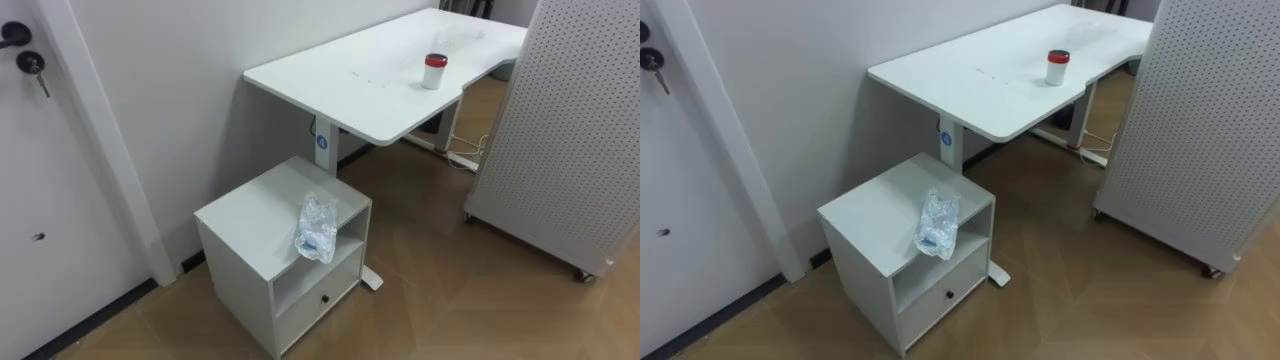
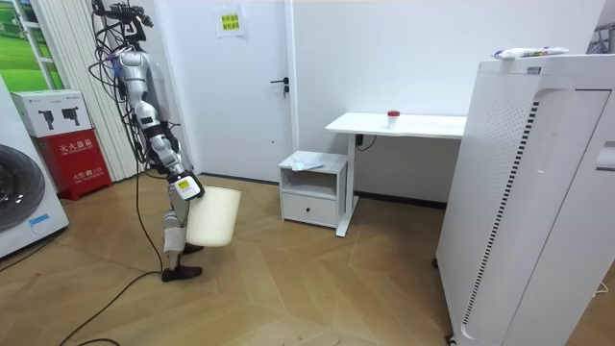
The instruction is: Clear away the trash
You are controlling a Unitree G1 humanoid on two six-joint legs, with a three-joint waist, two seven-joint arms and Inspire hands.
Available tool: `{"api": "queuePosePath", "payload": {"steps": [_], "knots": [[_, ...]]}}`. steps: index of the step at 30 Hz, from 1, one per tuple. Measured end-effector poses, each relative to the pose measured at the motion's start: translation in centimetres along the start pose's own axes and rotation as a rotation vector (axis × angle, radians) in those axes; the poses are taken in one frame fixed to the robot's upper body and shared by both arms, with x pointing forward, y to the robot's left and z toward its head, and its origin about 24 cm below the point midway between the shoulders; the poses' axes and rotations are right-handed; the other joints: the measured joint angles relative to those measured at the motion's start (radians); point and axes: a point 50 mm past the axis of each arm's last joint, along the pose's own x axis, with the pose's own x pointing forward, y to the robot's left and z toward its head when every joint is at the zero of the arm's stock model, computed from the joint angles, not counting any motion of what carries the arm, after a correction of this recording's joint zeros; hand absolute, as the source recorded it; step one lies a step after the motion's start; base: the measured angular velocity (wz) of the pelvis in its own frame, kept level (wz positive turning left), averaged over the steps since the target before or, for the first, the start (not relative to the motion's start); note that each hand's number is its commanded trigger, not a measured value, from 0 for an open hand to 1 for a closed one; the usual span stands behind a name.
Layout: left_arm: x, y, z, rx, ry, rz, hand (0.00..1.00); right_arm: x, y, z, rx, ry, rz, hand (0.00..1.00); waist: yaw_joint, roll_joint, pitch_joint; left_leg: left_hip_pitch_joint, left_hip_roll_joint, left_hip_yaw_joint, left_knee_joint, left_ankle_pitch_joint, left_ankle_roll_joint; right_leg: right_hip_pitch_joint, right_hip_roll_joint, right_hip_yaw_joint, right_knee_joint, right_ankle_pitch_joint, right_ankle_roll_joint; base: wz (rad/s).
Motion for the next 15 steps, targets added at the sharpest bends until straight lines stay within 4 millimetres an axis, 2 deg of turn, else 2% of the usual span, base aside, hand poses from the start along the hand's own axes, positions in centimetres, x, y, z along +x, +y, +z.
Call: {"api": "queuePosePath", "payload": {"steps": [6, 15], "knots": [[0.0, -0.2, -0.1, 0.001, 0.014, -0.019, 0.0, 0.0, 0.0, -0.2, 0.009, 0.019, -0.002, 1.0, 0.0, 0.0, 0.0006, 0.004, 0.001, 0.001, -0.002, 0.0, 0.0, 0.002, 0.001, 0.001, 0.003, 0.0, 0.0, 0.0], [-0.2, -0.7, -1.5, 0.007, 0.074, -0.053, 0.0, 0.0, -0.1, -0.4, 0.027, 0.03, -0.008, 1.0, 0.003, 0.001, 0.0037, -0.001, 0.002, 0.001, 0.003, -0.009, 0.0, 0.004, 0.002, -0.004, 0.006, 0.0, 0.0, 0.0]]}}
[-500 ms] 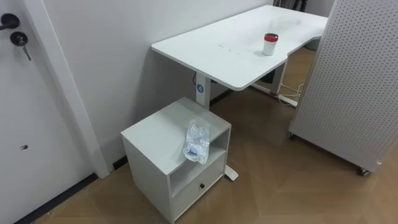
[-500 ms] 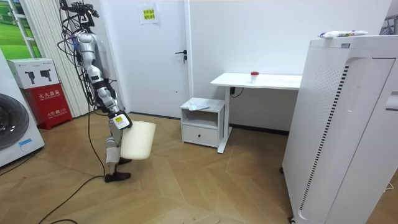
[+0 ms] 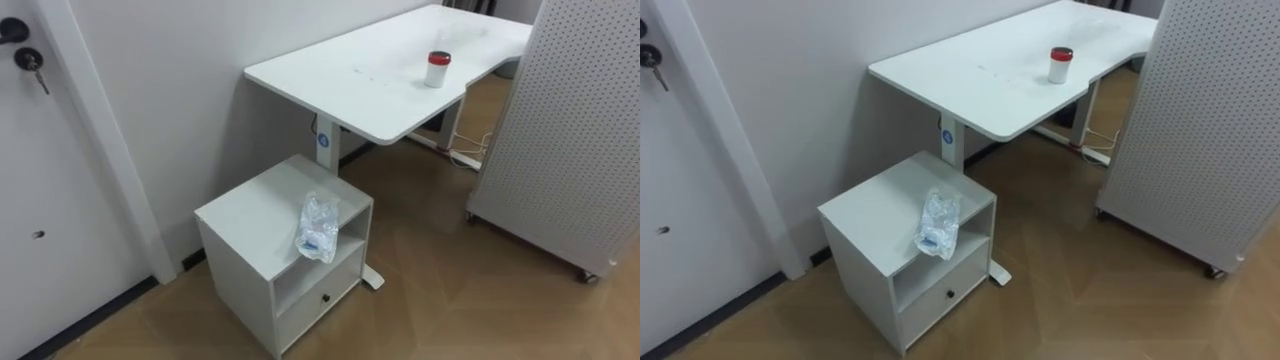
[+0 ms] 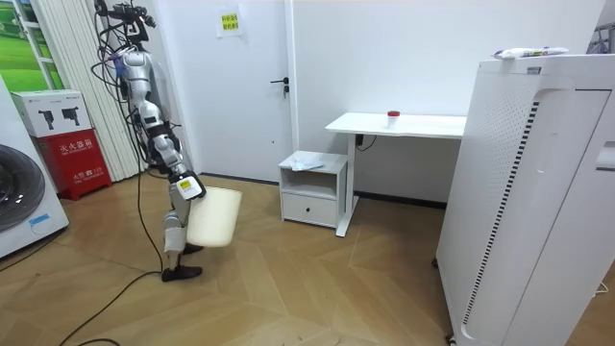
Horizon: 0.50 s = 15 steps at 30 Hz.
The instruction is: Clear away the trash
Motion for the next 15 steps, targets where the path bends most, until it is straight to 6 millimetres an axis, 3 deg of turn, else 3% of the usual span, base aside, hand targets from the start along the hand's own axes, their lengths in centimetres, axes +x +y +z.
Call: {"api": "queuePosePath", "payload": {"steps": [9, 15], "knots": [[-0.11, -0.31, -0.83, 0.002, 0.035, -0.02, 0.0, -0.04, -0.07, -0.43, 0.039, 0.021, -0.003, 1.0, 0.002, 0.005, -0.0007, -0.001, 0.0, -0.001, 0.001, 0.0, 0.0, -0.001, 0.0, -0.005, 0.001, 0.0, 0.0, 0.0], [0.02, -0.16, 0.03, 0.001, 0.016, -0.029, 0.0, 0.0, -0.04, -0.38, 0.04, 0.035, -0.002, 1.0, -0.003, 0.002, 0.0014, -0.026, 0.004, -0.02, 0.046, -0.009, -0.001, -0.005, -0.001, -0.026, 0.012, -0.009, 0.001, 0.14]]}}
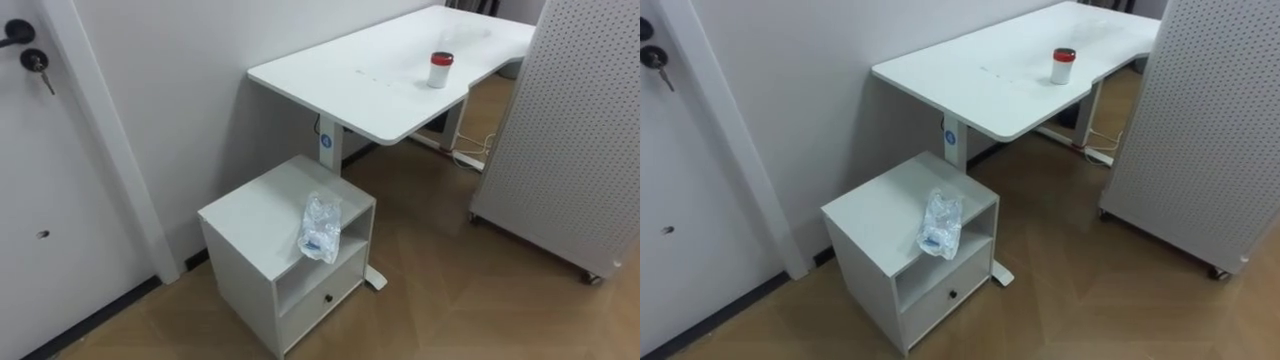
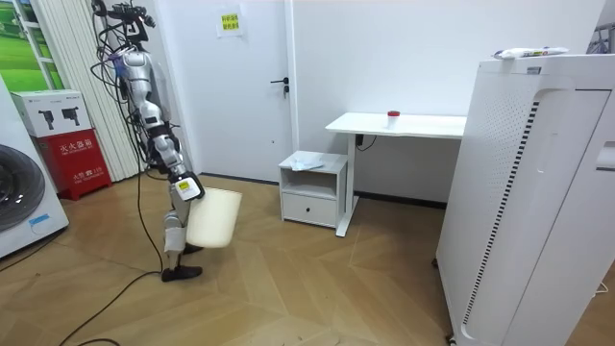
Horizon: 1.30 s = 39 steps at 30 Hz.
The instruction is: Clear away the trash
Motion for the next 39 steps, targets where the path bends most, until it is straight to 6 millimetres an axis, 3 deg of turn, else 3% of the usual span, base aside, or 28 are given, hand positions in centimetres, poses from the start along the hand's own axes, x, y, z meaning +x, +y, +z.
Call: {"api": "queuePosePath", "payload": {"steps": [3, 5, 9, 10, 11, 12, 13, 15, 16, 17, 18, 19, 20, 21, 23, 25, 27, 29, 30, 32, 33, 34, 35, 36, 37, 38, 39], "knots": [[0.0, 0.0, 0.0, 0.002, 0.002, -0.006, 0.0, 0.0, 0.0, 0.1, -0.004, -0.001, 0.0, 1.0, 0.003, 0.005, 0.0009, -0.038, 0.014, -0.001, 0.092, -0.041, -0.004, -0.017, 0.006, -0.016, 0.059, -0.036, -0.006, 0.11], [0.0, 0.1, -0.1, 0.004, 0.017, -0.015, 0.0, 0.0, -0.1, 0.2, -0.008, -0.007, 0.005, 1.0, 0.003, 0.005, 0.0013, -0.064, 0.024, -0.001, 0.154, -0.078, -0.01, -0.037, 0.007, -0.022, 0.123, -0.084, -0.014, 0.13], [0.0, 0.0, -0.5, 0.003, 0.029, -0.018, 0.0, 0.0, -0.2, 0.2, 0.003, -0.009, 0.008, 1.0, 0.002, 0.001, -0.0005, -0.078, 0.039, 0.026, 0.205, -0.095, -0.019, -0.049, 0.004, -0.018, 0.163, -0.132, -0.02, 0.14], [-0.1, -0.1, -1.1, 0.004, 0.047, -0.02, 0.0, 0.0, -0.3, 0.1, 0.011, -0.007, 0.005, 1.0, -0.001, -0.002, -0.0007, -0.097, 0.047, 0.054, 0.246, -0.09, -0.026, -0.049, 0.004, -0.019, 0.168, -0.143, -0.03, 0.3], [-0.1, -0.1, -1.1, 0.006, 0.054, -0.018, 0.0, -0.1, -0.3, 0.0, 0.019, -0.005, 0.003, 1.0, -0.007, -0.007, 0.0012, -0.145, 0.058, 0.1, 0.34, -0.067, -0.046, -0.049, 0.001, -0.015, 0.175, -0.151, -0.037, 0.35], [-0.1, -0.1, -1.2, 0.007, 0.059, -0.017, 0.0, 0.0, -0.3, 0.2, 0.021, -0.01, 0.004, 1.0, -0.007, -0.012, 0.0029, -0.182, 0.065, 0.114, 0.406, -0.044, -0.047, -0.042, -0.001, -0.006, 0.176, -0.154, -0.04, 0.37], [-0.1, -0.1, -1.2, 0.008, 0.058, -0.017, 0.0, -0.1, -0.5, -0.1, 0.037, -0.003, -0.003, 1.0, -0.004, -0.019, 0.0046, -0.246, 0.051, 0.12, 0.459, -0.032, -0.044, -0.024, -0.005, 0.023, 0.178, -0.166, -0.045, 0.32], [-0.2, -0.3, -1.4, 0.02, 0.061, -0.024, 0.0, -0.2, -1.1, -0.5, 0.062, 0.006, -0.02, 1.0, 0.007, -0.025, 0.003, -0.31, 0.032, 0.12, 0.303, -0.014, -0.049, -0.026, -0.009, 0.051, 0.182, -0.185, -0.048, 0.16], [-0.3, -0.4, -1.9, 0.021, 0.07, -0.025, 0.0, -0.3, -1.3, -0.5, 0.069, 0.013, -0.026, 1.0, 0.026, -0.025, 0.0024, -0.346, 0.03, 0.119, 0.175, 0.045, -0.056, -0.023, -0.009, 0.071, 0.184, -0.196, -0.046, -0.33], [-0.4, -0.5, -2.7, 0.018, 0.087, -0.025, 0.0, -0.3, -1.3, -0.7, 0.066, 0.022, -0.026, 1.0, 0.047, -0.024, 0.0029, -0.363, 0.032, 0.118, 0.098, 0.129, -0.051, -0.013, -0.014, 0.092, 0.177, -0.204, -0.04, -0.46], [-0.4, -0.6, -2.9, 0.016, 0.093, -0.027, 0.0, -0.3, -1.3, -0.7, 0.063, 0.023, -0.026, 1.0, 0.053, -0.025, 0.0022, -0.365, 0.032, 0.118, 0.072, 0.169, -0.048, -0.007, -0.018, 0.095, 0.174, -0.206, -0.032, -0.46], [-0.5, -0.7, -3.1, 0.008, 0.096, -0.029, 0.0, -0.3, -1.4, -0.7, 0.056, 0.024, -0.031, 1.0, 0.053, -0.026, -0.0001, -0.36, 0.029, 0.123, 0.07, 0.228, -0.021, 0.001, -0.027, 0.094, 0.171, -0.217, -0.019, -0.3], [-0.4, -0.6, -2.8, -0.007, 0.08, -0.025, 0.0, -0.3, -1.5, -1.0, 0.054, 0.033, -0.041, 1.0, 0.054, -0.035, -0.0087, -0.36, 0.028, 0.148, 0.096, 0.23, 0.004, 0.013, -0.039, 0.094, 0.159, -0.22, -0.01, -0.29], [-0.4, -0.6, -2.6, -0.01, 0.071, -0.023, 0.0, -0.3, -1.5, -0.9, 0.048, 0.032, -0.04, 1.0, 0.056, -0.038, -0.0076, -0.359, 0.025, 0.158, 0.109, 0.222, 0.001, 0.018, -0.042, 0.094, 0.155, -0.22, -0.006, -0.36], [-0.2, -0.2, -1.5, -0.023, 0.027, -0.014, 0.0, -0.3, -1.4, -0.4, 0.006, 0.011, -0.035, 1.0, 0.054, -0.043, -0.0008, -0.361, 0.035, 0.198, 0.196, 0.154, 0.009, 0.054, -0.061, 0.094, 0.125, -0.205, 0.024, -0.37], [-0.1, 0.3, -0.1, -0.039, -0.018, 0.0, 0.0, -0.2, -1.2, 0.0, -0.017, -0.006, -0.034, 1.0, 0.05, -0.043, 0.0023, -0.371, 0.035, 0.226, 0.263, 0.096, 0.016, 0.076, -0.076, 0.095, 0.128, -0.206, 0.025, -0.16], [0.1, 0.8, 1.5, -0.047, -0.068, 0.021, 0.0, -0.3, -1.3, 0.0, -0.019, -0.008, -0.043, 1.0, 0.048, -0.042, -0.0006, -0.354, 0.036, 0.259, 0.278, 0.051, 0.026, 0.062, -0.096, 0.087, 0.2, -0.213, 0.037, -0.02], [0.2, 1.3, 3.5, -0.046, -0.129, 0.044, 0.0, -0.2, -1.4, 0.9, -0.025, -0.036, -0.066, 1.0, 0.057, -0.049, 0.0002, -0.31, 0.015, 0.283, 0.257, 0.019, 0.042, -0.019, -0.162, 0.058, 0.424, -0.212, 0.056, -0.13], [0.2, 1.4, 3.8, -0.048, -0.138, 0.052, 0.0, -0.2, -1.4, 1.3, -0.028, -0.047, -0.065, 1.0, 0.056, -0.052, 0.0003, -0.298, 0.008, 0.291, 0.255, 0.011, 0.046, -0.04, -0.176, 0.046, 0.485, -0.201, 0.072, -0.15], [0.1, 2.1, 5.2, -0.072, -0.178, 0.091, 0.0, -0.1, -1.0, 2.4, -0.06, -0.086, -0.055, 1.0, 0.058, -0.05, 0.0005, -0.266, -0.003, 0.299, 0.265, -0.029, 0.056, -0.101, -0.219, 0.031, 0.657, -0.107, 0.076, 0.03], [0.1, 2.2, 5.6, -0.078, -0.188, 0.1, 0.0, -0.1, -0.8, 2.7, -0.072, -0.095, -0.05, 1.0, 0.057, -0.047, 0.0, -0.258, -0.003, 0.299, 0.261, -0.036, 0.06, -0.113, -0.224, 0.026, 0.684, -0.073, 0.071, 0.07], [0.1, 2.4, 6.2, -0.084, -0.205, 0.113, 0.0, 0.0, -0.6, 2.8, -0.087, -0.101, -0.042, 1.0, 0.055, -0.044, -0.0013, -0.237, -0.003, 0.293, 0.238, -0.042, 0.065, -0.139, -0.229, 0.016, 0.73, 0.006, 0.063, 0.06], [0.0, 2.5, 6.6, -0.066, -0.229, 0.124, 0.0, 0.0, -0.4, 3.0, -0.085, -0.109, -0.03, 1.0, 0.057, -0.03, -0.0063, -0.214, -0.002, 0.279, 0.204, -0.043, 0.066, -0.168, -0.227, 0.009, 0.763, 0.048, 0.05, 0.0], [0.0, 2.7, 6.8, -0.066, -0.241, 0.129, 0.0, 0.0, -0.2, 3.3, -0.086, -0.117, -0.025, 1.0, 0.059, -0.03, -0.0058, -0.205, -0.001, 0.277, 0.188, -0.042, 0.066, -0.197, -0.226, 0.006, 0.782, 0.024, 0.05, -0.09], [-0.1, 2.8, 7.0, -0.069, -0.254, 0.142, 0.0, 0.1, 0.0, 4.1, -0.086, -0.142, -0.018, 1.0, 0.062, -0.028, -0.0004, -0.19, 0.009, 0.279, 0.164, -0.041, 0.064, -0.261, -0.217, 0.007, 0.806, -0.045, 0.044, -0.09], [-0.1, 2.8, 7.2, -0.054, -0.267, 0.148, 0.0, 0.1, 0.2, 4.7, -0.077, -0.165, -0.016, 1.0, 0.06, -0.02, 0.0046, -0.17, 0.02, 0.277, 0.143, -0.042, 0.063, -0.317, -0.192, 0.001, 0.781, -0.086, 0.039, -0.04], [-0.1, 2.7, 7.3, -0.055, -0.274, 0.146, 0.0, 0.1, 0.2, 4.9, -0.073, -0.174, -0.014, 1.0, 0.059, -0.017, 0.0062, -0.159, 0.024, 0.275, 0.132, -0.042, 0.062, -0.343, -0.179, 0.001, 0.754, -0.099, 0.037, 0.1]]}}
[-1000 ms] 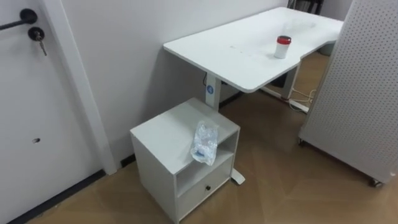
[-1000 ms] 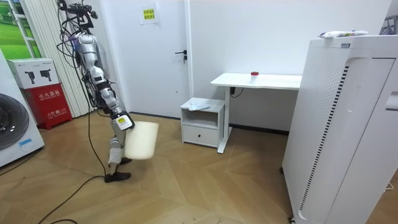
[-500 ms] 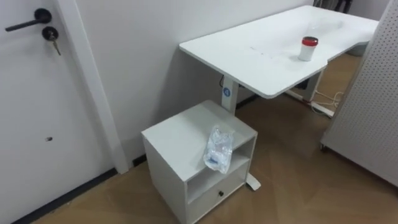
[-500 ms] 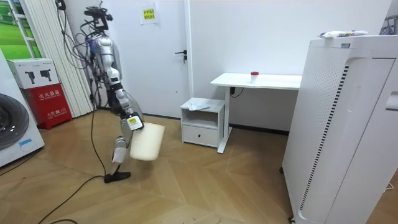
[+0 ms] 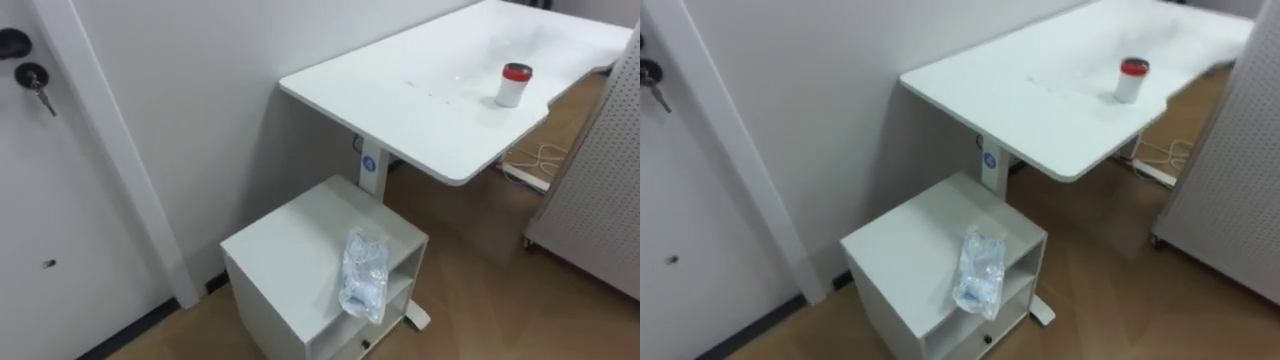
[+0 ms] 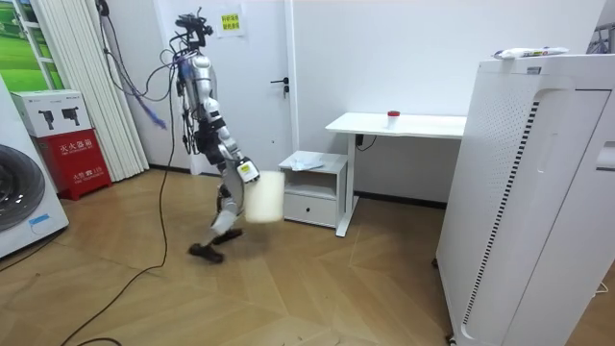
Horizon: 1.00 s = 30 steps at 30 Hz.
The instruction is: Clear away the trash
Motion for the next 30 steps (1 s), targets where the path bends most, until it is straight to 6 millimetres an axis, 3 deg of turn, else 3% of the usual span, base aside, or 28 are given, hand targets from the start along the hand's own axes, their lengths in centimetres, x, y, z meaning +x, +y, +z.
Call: {"api": "queuePosePath", "payload": {"steps": [1, 3, 4, 5, 7, 8, 10, 11, 12, 13, 15, 17, 18, 21, 23, 27, 29, 30], "knots": [[0.0, -0.2, 0.1, -0.005, -0.009, -0.005, 0.0, 0.0, 0.1, 0.2, 0.007, -0.011, 0.001, 1.0, -0.004, 0.008, 0.002, 0.022, 0.007, -0.01, -0.025, 0.0, -0.005, -0.033, 0.029, 0.003, -0.097, -0.008, -0.004, 0.21], [-0.1, -0.4, 0.2, -0.016, -0.018, -0.01, 0.0, 0.0, 0.2, 0.1, 0.013, -0.018, 0.005, 1.0, -0.019, 0.007, 0.0012, 0.058, 0.007, -0.033, -0.068, 0.005, -0.015, -0.042, 0.052, 0.002, -0.306, 0.004, -0.009, 0.33], [-0.1, -0.5, 0.1, -0.02, -0.023, -0.011, 0.0, -0.1, 0.2, -0.1, 0.014, -0.017, 0.008, 1.0, -0.022, 0.007, -0.002, 0.079, 0.007, -0.038, -0.091, 0.003, -0.024, -0.036, 0.063, 0.005, -0.457, 0.047, -0.01, 0.37], [-0.3, -0.7, -0.3, -0.031, -0.013, -0.007, 0.0, -0.1, 0.2, -0.2, 0.014, -0.02, 0.006, 1.0, -0.027, 0.011, -0.0083, 0.095, 0.009, -0.05, -0.103, 0.0, -0.036, -0.03, 0.08, 0.011, -0.534, 0.154, -0.007, 0.34], [-0.4, -0.9, -0.8, -0.028, -0.002, -0.006, 0.0, -0.2, 0.1, -0.6, 0.01, -0.014, 0.003, 1.0, -0.027, 0.021, -0.02, 0.121, 0.025, -0.057, -0.122, 0.005, -0.053, 0.008, 0.116, 0.018, -0.585, 0.186, -0.012, 0.04], [-0.5, -0.7, -1.1, -0.026, 0.004, 0.004, 0.0, -0.2, 0.2, -0.6, -0.006, -0.016, 0.009, 1.0, -0.017, 0.028, -0.0153, 0.134, 0.027, -0.057, -0.126, 0.01, -0.06, 0.03, 0.13, 0.026, -0.614, 0.191, -0.018, -0.19], [-0.7, -0.7, -2.1, -0.022, 0.028, 0.015, 0.0, -0.2, 0.4, -0.8, -0.025, -0.013, 0.018, 1.0, -0.032, 0.029, -0.0122, 0.138, 0.036, -0.054, -0.099, 0.019, -0.076, 0.08, 0.129, 0.044, -0.663, 0.192, -0.018, 0.05], [-0.9, -0.7, -2.5, -0.019, 0.035, 0.018, 0.0, -0.3, 0.4, -1.2, -0.028, 0.0, 0.017, 1.0, -0.041, 0.016, -0.0037, 0.113, 0.039, -0.058, -0.061, 0.015, -0.088, 0.104, 0.121, 0.105, -0.681, 0.195, -0.014, 0.4], [-0.9, -0.7, -2.4, -0.017, 0.025, 0.02, 0.0, -0.3, 0.3, -1.2, -0.024, -0.004, 0.013, 1.0, -0.046, 0.02, -0.0073, 0.101, 0.04, -0.068, -0.094, 0.019, -0.093, 0.107, 0.122, 0.142, -0.685, 0.195, -0.012, 0.72], [-0.7, -0.6, -1.4, -0.01, -0.016, 0.037, 0.0, -0.4, 0.2, -1.8, -0.012, 0.009, 0.002, 1.0, -0.06, 0.026, -0.0095, 0.088, 0.045, -0.073, -0.163, 0.055, -0.086, 0.095, 0.123, 0.177, -0.681, 0.183, 0.005, 0.47], [-0.5, -0.1, -0.2, -0.015, -0.076, 0.084, 0.0, -0.4, 0.4, -1.9, -0.015, 0.018, 0.013, 1.0, -0.033, 0.012, -0.0095, 0.087, 0.042, -0.03, -0.169, 0.067, -0.082, 0.084, 0.124, 0.152, -0.688, 0.181, 0.013, -0.08], [-0.5, 0.4, 0.5, -0.006, -0.108, 0.129, 0.0, -0.2, 0.7, -1.0, -0.021, -0.014, 0.039, 1.0, -0.016, 0.014, -0.0059, 0.086, 0.04, -0.03, -0.168, 0.067, -0.081, 0.085, 0.125, 0.095, -0.702, 0.189, 0.01, -0.41], [-0.5, 0.5, 0.8, -0.011, -0.125, 0.145, 0.0, -0.1, 0.7, -0.8, -0.022, -0.02, 0.042, 1.0, -0.016, 0.015, -0.0054, 0.086, 0.04, -0.031, -0.169, 0.066, -0.081, 0.086, 0.125, 0.087, -0.702, 0.19, 0.009, -0.13], [-0.3, 1.4, 3.8, -0.039, -0.235, 0.232, 0.0, 0.0, 1.0, -0.2, -0.053, -0.028, 0.054, 1.0, -0.031, 0.028, 0.0018, 0.075, 0.04, -0.036, -0.171, 0.066, -0.081, 0.075, 0.125, 0.084, -0.697, 0.19, 0.009, 0.04], [-0.4, 2.2, 6.9, -0.055, -0.351, 0.303, 0.0, 0.3, 1.1, 0.6, -0.062, -0.035, 0.054, 1.0, -0.033, 0.044, 0.0045, 0.047, 0.041, -0.036, -0.164, 0.066, -0.081, 0.033, 0.125, 0.085, -0.673, 0.189, 0.008, -0.14], [-0.7, 3.2, 12.3, -0.102, -0.52, 0.382, 0.0, 0.7, 1.9, 3.0, -0.106, -0.084, 0.071, 1.0, -0.036, 0.055, 0.0116, -0.019, 0.04, -0.038, -0.132, 0.066, -0.081, -0.062, 0.119, 0.09, -0.602, 0.185, 0.003, -0.18], [-1.3, 3.9, 15.9, -0.125, -0.615, 0.428, 0.0, 1.0, 2.2, 4.7, -0.121, -0.119, 0.067, 1.0, -0.064, 0.063, 0.0217, -0.088, 0.04, -0.042, -0.08, 0.063, -0.075, -0.127, 0.109, 0.09, -0.558, 0.181, -0.004, 0.0], [-1.5, 4.0, 16.7, -0.132, -0.639, 0.44, 0.0, 1.0, 2.3, 5.0, -0.122, -0.128, 0.063, 1.0, -0.064, 0.064, 0.0242, -0.102, 0.04, -0.038, -0.071, 0.062, -0.074, -0.145, 0.107, 0.091, -0.548, 0.182, -0.005, -0.12]]}}
